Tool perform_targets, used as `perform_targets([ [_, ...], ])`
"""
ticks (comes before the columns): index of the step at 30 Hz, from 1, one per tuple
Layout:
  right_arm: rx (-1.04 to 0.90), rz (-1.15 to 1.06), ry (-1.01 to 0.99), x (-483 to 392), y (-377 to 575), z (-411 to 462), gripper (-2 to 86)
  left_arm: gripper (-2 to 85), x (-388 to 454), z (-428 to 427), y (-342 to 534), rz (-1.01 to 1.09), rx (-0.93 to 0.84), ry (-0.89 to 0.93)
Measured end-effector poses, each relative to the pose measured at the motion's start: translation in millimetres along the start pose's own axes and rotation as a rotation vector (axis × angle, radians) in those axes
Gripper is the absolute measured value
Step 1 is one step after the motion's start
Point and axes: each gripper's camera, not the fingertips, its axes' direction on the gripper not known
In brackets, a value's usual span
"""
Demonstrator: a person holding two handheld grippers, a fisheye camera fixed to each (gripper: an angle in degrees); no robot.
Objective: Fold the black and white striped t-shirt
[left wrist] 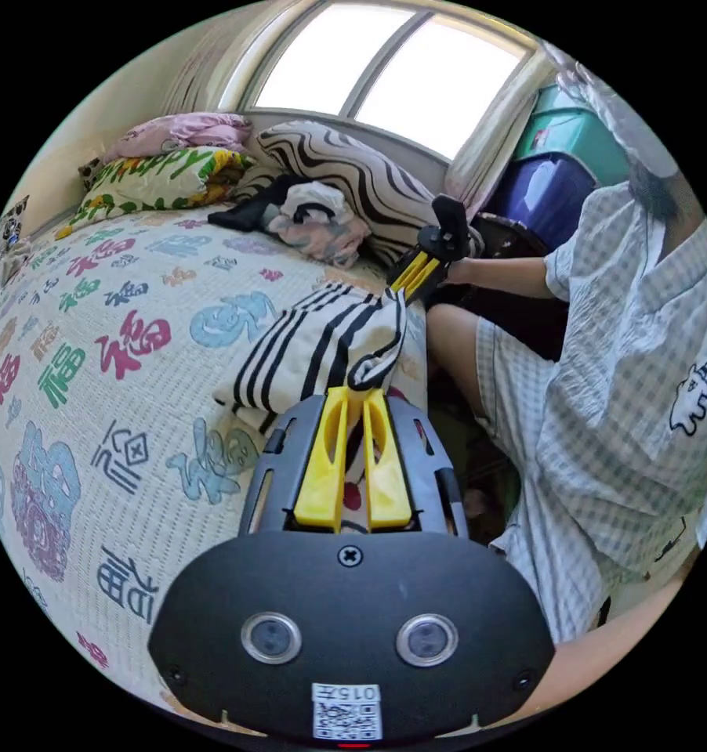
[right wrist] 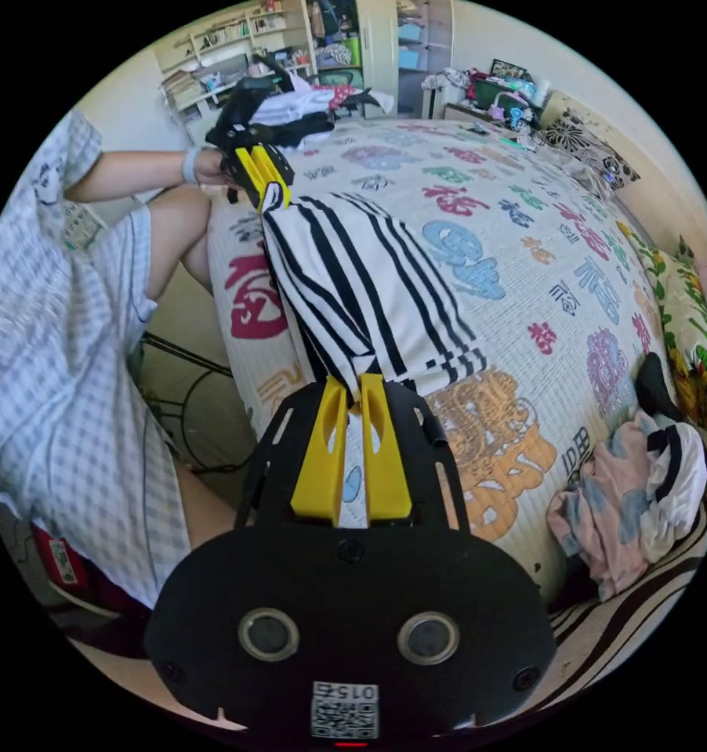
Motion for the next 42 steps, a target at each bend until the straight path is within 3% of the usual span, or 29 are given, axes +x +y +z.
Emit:
perform_targets([
  [4, -0.082, 0.038, 0.065, -21, 1, 37, 5.4, 3.7, 23, 33, 20, -0.103, -0.123, -0.081],
  [10, -0.244, 0.19, -0.06, 1, 12, 35, 5.8, 3.3, 35, 8, 17, -0.24, -0.229, -0.121],
  [13, -0.13, 0.351, -0.162, 25, 26, 17, 4.8, 3.8, 33, -21, -1, -0.345, -0.013, -0.033],
  [15, 0.057, 0.421, -0.28, 41, 20, 12, 4.1, 3.9, 28, -18, -16, -0.39, 0.11, 0.069],
  [17, 0.081, 0.425, -0.363, 49, 8, 29, 3.2, 2.9, 24, 5, -32, -0.401, 0.074, 0.128],
  [20, -0.074, 0.429, -0.366, 54, -4, 80, 0.9, 0.1, 20, 37, -42, -0.431, -0.039, 0.056],
  [22, -0.039, 0.498, -0.421, 66, 5, 92, 0.3, -0.4, 19, 48, -41, -0.424, -0.161, -0.014],
  [27, 0.007, 0.6, -0.568, 102, 33, 94, 1.2, 0.4, 12, 19, -55, -0.502, -0.197, -0.007],
  [31, 0.196, 0.696, -0.477, 143, 43, 65, 6.5, 9.2, -16, -48, -69, -0.688, 0.105, -0.009],
  [34, 0.19, 0.792, -0.373, 186, 37, 69, 8.9, 11.2, -47, -55, -80, -0.824, 0.106, -0.07],
  [37, 0.154, 0.825, -0.506, 218, 24, 102, 6.4, 8.1, -72, -34, -89, -0.926, 0.117, 0.137],
  [39, 0.08, 0.81, -0.589, 231, 17, 129, 3.8, 5.6, -74, -35, -94, -0.944, 0.114, 0.13],
  [42, 0.132, 0.848, -0.622, 246, 33, 134, 2.1, 3.1, -70, -51, -90, -0.969, 0.186, 0.209],
])
